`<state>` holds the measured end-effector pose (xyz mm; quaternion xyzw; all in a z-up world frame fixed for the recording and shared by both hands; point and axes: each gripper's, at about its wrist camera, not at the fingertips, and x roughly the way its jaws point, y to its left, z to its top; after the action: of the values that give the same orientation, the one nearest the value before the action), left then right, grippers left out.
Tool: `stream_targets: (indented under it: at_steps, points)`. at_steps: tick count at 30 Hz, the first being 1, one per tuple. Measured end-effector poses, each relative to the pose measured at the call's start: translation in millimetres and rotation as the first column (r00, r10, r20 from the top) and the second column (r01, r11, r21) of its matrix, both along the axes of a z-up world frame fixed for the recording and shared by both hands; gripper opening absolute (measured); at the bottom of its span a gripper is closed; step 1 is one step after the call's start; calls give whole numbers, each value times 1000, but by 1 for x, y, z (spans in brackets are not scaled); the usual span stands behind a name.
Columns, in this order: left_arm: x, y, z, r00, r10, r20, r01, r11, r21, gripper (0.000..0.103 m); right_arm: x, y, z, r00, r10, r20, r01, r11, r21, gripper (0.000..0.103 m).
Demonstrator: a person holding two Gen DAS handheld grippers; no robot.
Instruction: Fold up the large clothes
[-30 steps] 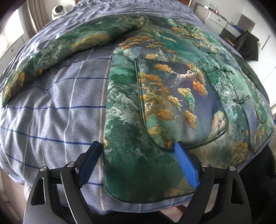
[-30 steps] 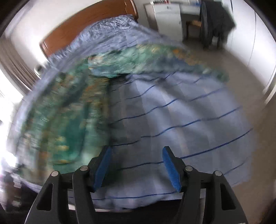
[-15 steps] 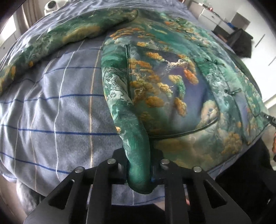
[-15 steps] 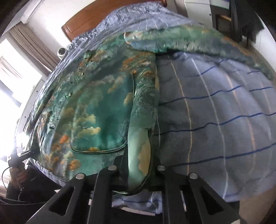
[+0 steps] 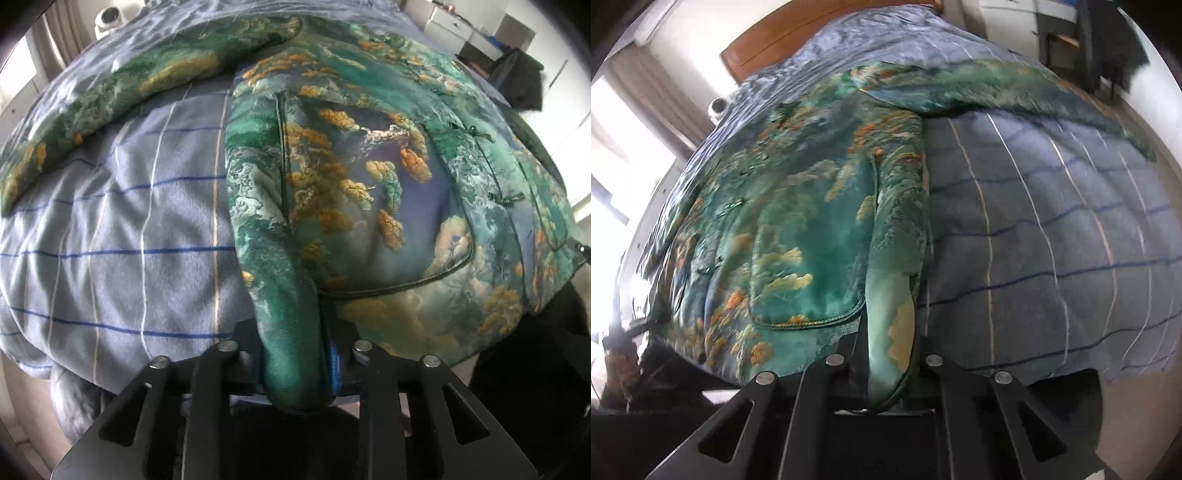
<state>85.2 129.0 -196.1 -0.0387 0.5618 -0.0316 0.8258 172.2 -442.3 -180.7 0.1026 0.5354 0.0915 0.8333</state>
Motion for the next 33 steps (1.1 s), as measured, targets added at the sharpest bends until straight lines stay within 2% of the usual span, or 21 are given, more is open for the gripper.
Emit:
stream_targets:
  at_steps: [1, 2, 3, 4, 5, 8, 11, 12, 14, 16, 19, 21, 23, 25, 27, 28, 30, 32, 33]
  points:
    - [-1, -1, 3, 1000, 5, 13, -5, 1000, 16, 40, 1, 1, -1, 1000, -4, 4, 4, 1000, -10, 19]
    - [-3, -1, 7, 1000, 9, 26, -10, 1000, 27, 54, 2, 2, -1, 1000, -8, 11, 8, 999, -35, 28]
    - [-8, 1, 14, 999, 19, 51, -21, 999, 33, 60, 1, 1, 1, 1000, -17, 20, 18, 998, -62, 35]
    - [-13, 2, 21, 996, 32, 79, -36, 999, 39, 71, -3, 1, 3, 999, -26, 26, 28, 997, -75, 45]
    - [-16, 2, 28, 993, 47, 110, -53, 997, 50, 79, -5, -2, 6, 998, -44, 40, 47, 995, -87, 50]
    - [-26, 5, 54, 969, 96, 227, -122, 987, 103, 96, -13, -13, 18, 993, -102, 60, 109, 986, -129, 53]
    - [-27, 4, 84, 911, 127, 393, -190, 974, 126, 99, -18, -19, 36, 986, -129, 108, 149, 966, -212, 53]
    - [-25, 3, 91, 900, 119, 420, -187, 975, 124, 99, -17, -21, 43, 982, -130, 135, 159, 960, -233, 53]
    - [-19, -1, 100, 896, 85, 437, -152, 981, 120, 99, -14, -24, 56, 972, -149, 180, 193, 947, -255, 67]
    - [-8, -7, 103, 894, 67, 443, -125, 987, 103, 99, -8, -30, 71, 958, -192, 214, 248, 928, -278, 74]
    - [-4, -22, 96, 907, 18, 421, -54, 996, 75, 99, -8, -49, 90, 927, -222, 302, 276, 950, -149, 74]
    - [5, -38, 87, 927, -26, 375, -11, 995, 96, 99, -11, -74, 97, 887, -258, 382, 275, 961, 11, 74]
    - [9, -53, 81, 939, -48, 339, 3, 991, 132, 99, -6, -100, 100, 858, -309, 411, 310, 948, 66, 74]
    - [10, -65, 80, 948, -65, 310, 15, 987, 161, 100, 7, -128, 101, 828, -392, 402, 392, 916, 86, 74]
    - [10, -75, 83, 945, -83, 315, 21, 980, 197, 100, 21, -169, 100, 770, -521, 369, 488, 853, 187, 74]
    - [9, -78, 85, 941, -89, 327, 19, 978, 210, 100, 27, -181, 97, 754, -558, 347, 511, 830, 224, 74]
    - [7, -86, 93, 930, -95, 354, 16, 975, 220, 100, 43, -215, 82, 695, -665, 275, 570, 742, 353, 74]
    - [7, -87, 100, 925, -85, 370, 8, 979, 205, 100, 60, -236, 60, 672, -713, 200, 591, 679, 436, 74]
    - [8, -87, 104, 923, -74, 379, 0, 981, 192, 100, 70, -246, 46, 654, -740, 157, 601, 634, 487, 74]
